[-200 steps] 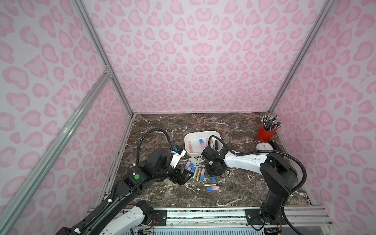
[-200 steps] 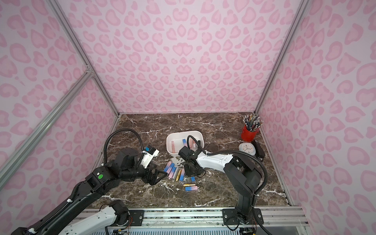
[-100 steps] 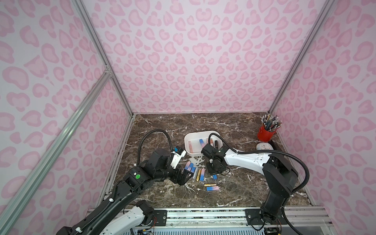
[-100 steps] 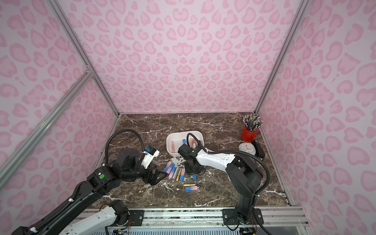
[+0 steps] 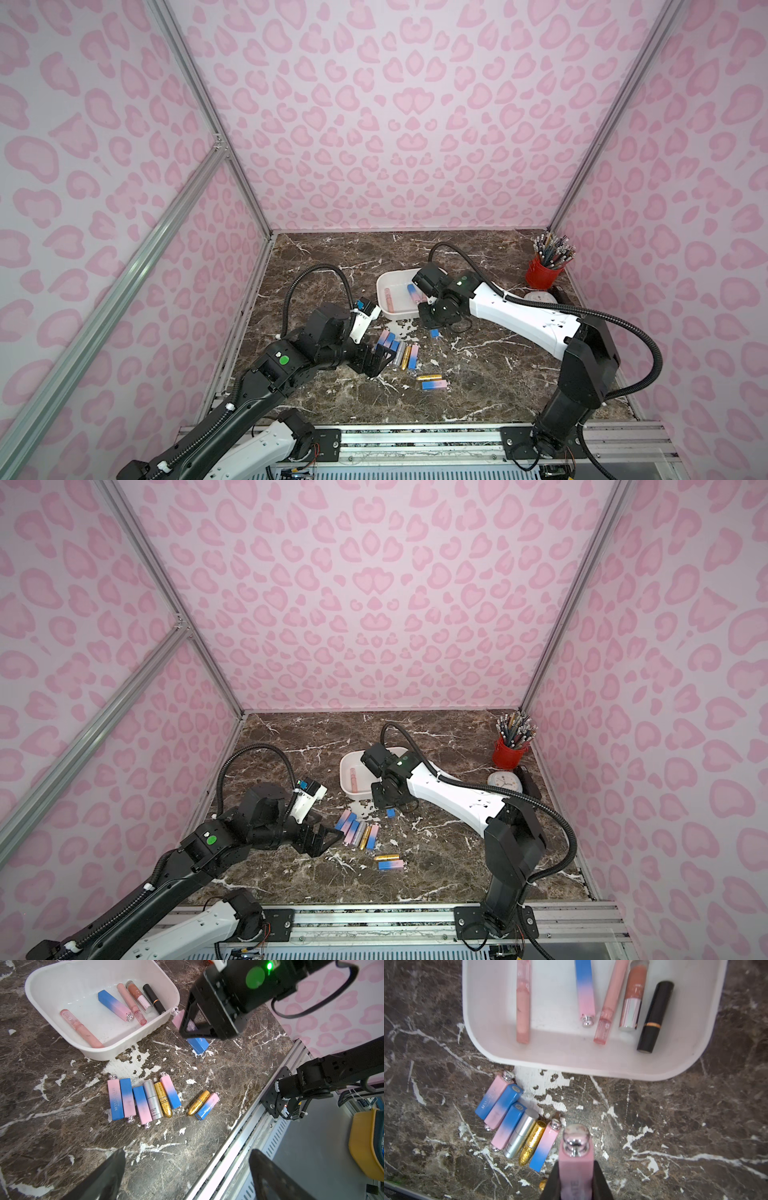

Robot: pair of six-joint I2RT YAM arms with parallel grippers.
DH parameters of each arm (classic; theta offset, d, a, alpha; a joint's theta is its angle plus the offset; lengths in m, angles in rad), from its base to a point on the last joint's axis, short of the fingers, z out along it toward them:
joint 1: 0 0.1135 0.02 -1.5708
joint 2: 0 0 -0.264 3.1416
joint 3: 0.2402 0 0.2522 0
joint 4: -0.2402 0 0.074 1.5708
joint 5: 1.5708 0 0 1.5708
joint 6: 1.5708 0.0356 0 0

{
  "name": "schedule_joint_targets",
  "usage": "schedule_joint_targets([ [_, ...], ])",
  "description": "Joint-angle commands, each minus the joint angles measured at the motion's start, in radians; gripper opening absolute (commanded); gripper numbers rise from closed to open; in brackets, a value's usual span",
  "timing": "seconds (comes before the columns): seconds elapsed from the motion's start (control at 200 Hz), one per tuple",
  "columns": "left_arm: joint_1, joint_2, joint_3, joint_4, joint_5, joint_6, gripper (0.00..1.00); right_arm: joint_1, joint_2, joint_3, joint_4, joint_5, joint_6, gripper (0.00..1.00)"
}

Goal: Put the lipstick into the storage box
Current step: Place the lipstick in the storage box.

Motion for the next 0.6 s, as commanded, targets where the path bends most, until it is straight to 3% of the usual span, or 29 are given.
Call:
schedule_joint_targets([
  [0.0,0.002,0.009,0.012,0.040,-0.015,0.017,0.95,-0.036,0.058,0.085,-0.022,0.001,-0.054,0.20],
  [0.315,0.002,0.064,0.055,0.037,-0.040,0.054,0.95,-0.163,0.325,0.377,-0.006,-0.057,-0.148,0.20],
  [0.595,0.002,0.099,0.092,0.035,-0.048,0.075,0.95,-0.195,0.524,0.558,-0.053,-0.099,-0.212,0.21],
])
